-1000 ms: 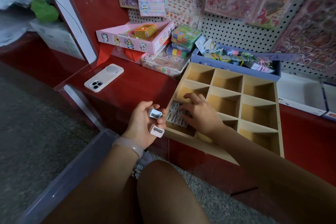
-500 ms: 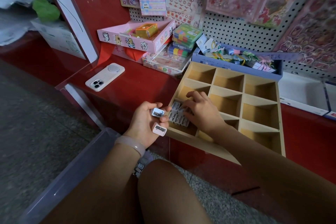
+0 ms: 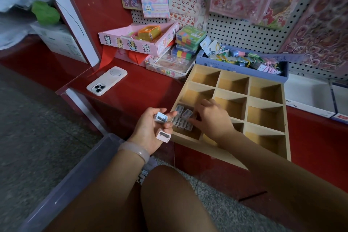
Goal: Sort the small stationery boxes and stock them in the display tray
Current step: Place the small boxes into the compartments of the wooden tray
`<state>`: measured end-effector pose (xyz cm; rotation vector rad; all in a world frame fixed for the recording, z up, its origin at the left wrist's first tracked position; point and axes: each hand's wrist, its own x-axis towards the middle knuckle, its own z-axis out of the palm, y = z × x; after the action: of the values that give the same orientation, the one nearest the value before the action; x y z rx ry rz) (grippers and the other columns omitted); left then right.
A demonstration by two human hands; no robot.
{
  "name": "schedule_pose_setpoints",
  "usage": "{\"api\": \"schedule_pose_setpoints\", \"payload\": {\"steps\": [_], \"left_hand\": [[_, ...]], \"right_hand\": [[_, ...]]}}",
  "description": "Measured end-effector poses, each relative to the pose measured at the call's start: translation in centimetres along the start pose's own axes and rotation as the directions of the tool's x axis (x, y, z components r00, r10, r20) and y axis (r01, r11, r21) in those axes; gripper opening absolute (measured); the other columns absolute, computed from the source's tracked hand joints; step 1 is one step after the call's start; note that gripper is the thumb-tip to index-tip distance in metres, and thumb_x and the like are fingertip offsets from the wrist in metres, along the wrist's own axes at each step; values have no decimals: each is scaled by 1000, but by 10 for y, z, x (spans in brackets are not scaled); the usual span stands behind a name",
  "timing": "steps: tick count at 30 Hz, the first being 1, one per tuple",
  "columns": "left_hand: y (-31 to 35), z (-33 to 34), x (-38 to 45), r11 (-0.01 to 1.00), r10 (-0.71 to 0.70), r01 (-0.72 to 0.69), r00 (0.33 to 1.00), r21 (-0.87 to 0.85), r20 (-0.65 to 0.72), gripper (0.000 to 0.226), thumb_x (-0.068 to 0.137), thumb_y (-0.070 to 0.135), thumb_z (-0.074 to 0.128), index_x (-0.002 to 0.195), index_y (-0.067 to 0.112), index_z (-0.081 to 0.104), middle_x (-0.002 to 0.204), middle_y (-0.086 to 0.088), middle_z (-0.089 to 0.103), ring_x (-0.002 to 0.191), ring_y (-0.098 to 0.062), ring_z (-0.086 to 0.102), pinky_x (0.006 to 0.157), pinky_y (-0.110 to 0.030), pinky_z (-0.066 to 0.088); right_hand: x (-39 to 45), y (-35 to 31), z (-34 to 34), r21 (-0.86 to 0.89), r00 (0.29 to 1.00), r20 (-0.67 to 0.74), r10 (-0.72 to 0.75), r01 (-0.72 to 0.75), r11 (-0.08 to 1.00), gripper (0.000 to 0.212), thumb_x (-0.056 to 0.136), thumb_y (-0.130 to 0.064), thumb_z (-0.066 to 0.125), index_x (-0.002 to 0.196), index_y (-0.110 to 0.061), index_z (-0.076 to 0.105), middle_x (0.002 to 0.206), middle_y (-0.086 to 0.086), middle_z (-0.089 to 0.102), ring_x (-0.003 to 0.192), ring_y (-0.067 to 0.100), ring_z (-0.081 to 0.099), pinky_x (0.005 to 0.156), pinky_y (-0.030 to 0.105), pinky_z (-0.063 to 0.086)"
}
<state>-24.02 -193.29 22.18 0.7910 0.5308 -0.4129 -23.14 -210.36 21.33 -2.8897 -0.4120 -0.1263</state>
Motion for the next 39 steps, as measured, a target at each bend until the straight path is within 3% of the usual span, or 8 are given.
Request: {"api": "schedule_pose_setpoints", "payload": {"steps": [6,15,18,21,25,30,35,39], "left_hand": [[0,3,-1,1000,7,-7,1000,11,3,12,93,14,36,83,11,43,76,-14,60,35,-10,37,33,-13,27],[0,-1,1,1000,1,-1,1000,20,-8,10,92,15,38,84,11,44,79,-15,61,36,-10,37,35,-14,27],[-2,1,-1,999,1,-1,1000,50,13,9,92,14,38,87,10,45,84,-15,63,35,-9,36,34,-14,27],[-5,6,-3,993,4,-9,999,114,45,16,95,17,37,87,10,49,81,-7,58,35,-8,35,33,-14,26],[-11,14,-4,983,-2,-6,999,185,42,36,102,36,32,78,11,45,55,0,45,30,-10,35,32,-12,26],[-9,20,-7,955,29,-26,1000,295,-5,51,101,50,22,81,11,48,38,1,39,29,-10,34,33,-13,24],[-9,20,-4,967,62,-47,997,249,-53,31,102,31,32,83,12,48,39,0,41,28,-10,35,33,-12,26],[-14,21,-2,897,231,-194,972,396,-46,25,98,3,31,112,12,50,66,-8,50,31,-8,38,34,-14,29]], "right_hand": [[6,-12,8,-78,999,28,46,-43,996,39,93,-41,49,117,-12,59,117,7,54,111,24,46,90,32,39],[9,-14,9,-79,997,42,64,-60,995,40,94,-41,48,118,-11,60,116,8,53,110,24,45,91,33,40],[6,-12,4,45,995,-60,83,-80,996,36,93,-38,52,108,-9,64,107,9,57,103,25,50,82,34,47],[11,-17,-6,317,988,-157,-4,54,947,23,89,-31,61,95,-10,70,91,7,62,88,22,56,71,32,45],[18,-29,-13,414,969,-71,-235,243,877,22,82,-26,70,100,-13,72,92,6,66,86,19,60,78,24,42],[15,-32,-15,518,975,32,-220,172,838,19,82,-21,70,100,-13,69,94,2,69,85,13,62,76,20,43],[8,-25,-16,629,983,33,-178,118,768,17,82,-26,71,90,-12,67,86,1,69,80,11,63,71,19,45],[4,-22,-14,675,982,45,-184,106,731,14,82,-24,72,89,-14,66,80,-5,68,77,3,63,73,19,47]]}}
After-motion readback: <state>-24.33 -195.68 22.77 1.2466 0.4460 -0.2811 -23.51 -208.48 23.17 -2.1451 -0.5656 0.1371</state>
